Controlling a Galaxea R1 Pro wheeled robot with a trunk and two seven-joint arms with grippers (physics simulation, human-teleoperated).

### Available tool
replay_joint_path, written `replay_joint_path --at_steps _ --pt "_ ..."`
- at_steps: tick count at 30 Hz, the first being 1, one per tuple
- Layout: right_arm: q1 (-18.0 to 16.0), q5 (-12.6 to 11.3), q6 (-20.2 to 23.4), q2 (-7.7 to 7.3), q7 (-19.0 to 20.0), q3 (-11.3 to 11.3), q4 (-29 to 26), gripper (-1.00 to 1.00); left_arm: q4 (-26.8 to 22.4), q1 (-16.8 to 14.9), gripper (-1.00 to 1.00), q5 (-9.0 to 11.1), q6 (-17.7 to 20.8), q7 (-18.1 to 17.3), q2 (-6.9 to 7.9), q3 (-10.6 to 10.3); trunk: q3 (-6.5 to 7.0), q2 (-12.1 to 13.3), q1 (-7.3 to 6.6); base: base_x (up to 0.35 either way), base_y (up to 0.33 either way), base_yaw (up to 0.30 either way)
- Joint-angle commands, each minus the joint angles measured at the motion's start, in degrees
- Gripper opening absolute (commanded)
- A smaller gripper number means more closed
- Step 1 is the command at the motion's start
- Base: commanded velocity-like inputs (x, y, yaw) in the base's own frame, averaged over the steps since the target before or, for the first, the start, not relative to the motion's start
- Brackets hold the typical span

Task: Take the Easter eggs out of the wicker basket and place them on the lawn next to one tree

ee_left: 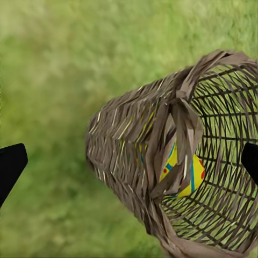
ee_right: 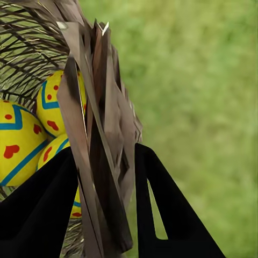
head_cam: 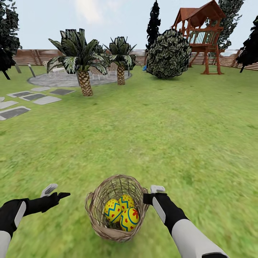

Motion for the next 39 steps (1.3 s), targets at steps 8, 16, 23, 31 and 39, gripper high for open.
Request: replay_joint_path --at_steps 8,16,23,31,39 --pt "0.0 -0.8 0.3 0.0 -0.6 0.0 -0.3 -1.0 0.0 0.0 1.0 -0.2 0.5 0.0 -0.02 0.2 1.39 3.2 -1.77 0.0 0.0 0.0" --pt "0.0 -0.8 0.3 0.0 -0.5 0.1 -0.3 -1.0 0.1 0.0 1.0 -0.4 0.4 0.8 -0.02 0.2 2.84 6.4 -3.53 0.0 0.0 -0.002" --pt "0.0 -0.8 0.3 0.0 -0.5 0.0 -0.3 -1.0 0.1 0.0 1.0 -0.3 -0.3 13.6 -0.02 0.3 4.44 9.2 -5.06 0.0 0.0 -0.176" --pt "0.0 -0.8 0.3 0.0 -0.5 0.0 -0.3 -1.0 0.1 0.0 1.0 -0.4 -2.4 27.9 -0.1 0.1 6.34 12.4 -6.82 0.0 0.0 -0.209" --pt "0.0 -0.8 0.3 0.0 -0.6 -0.1 -0.3 -1.0 0.1 0.0 1.0 -0.5 -2.4 33.0 -0.1 -0.2 8.27 15.6 -8.58 0.0 0.0 -0.21"
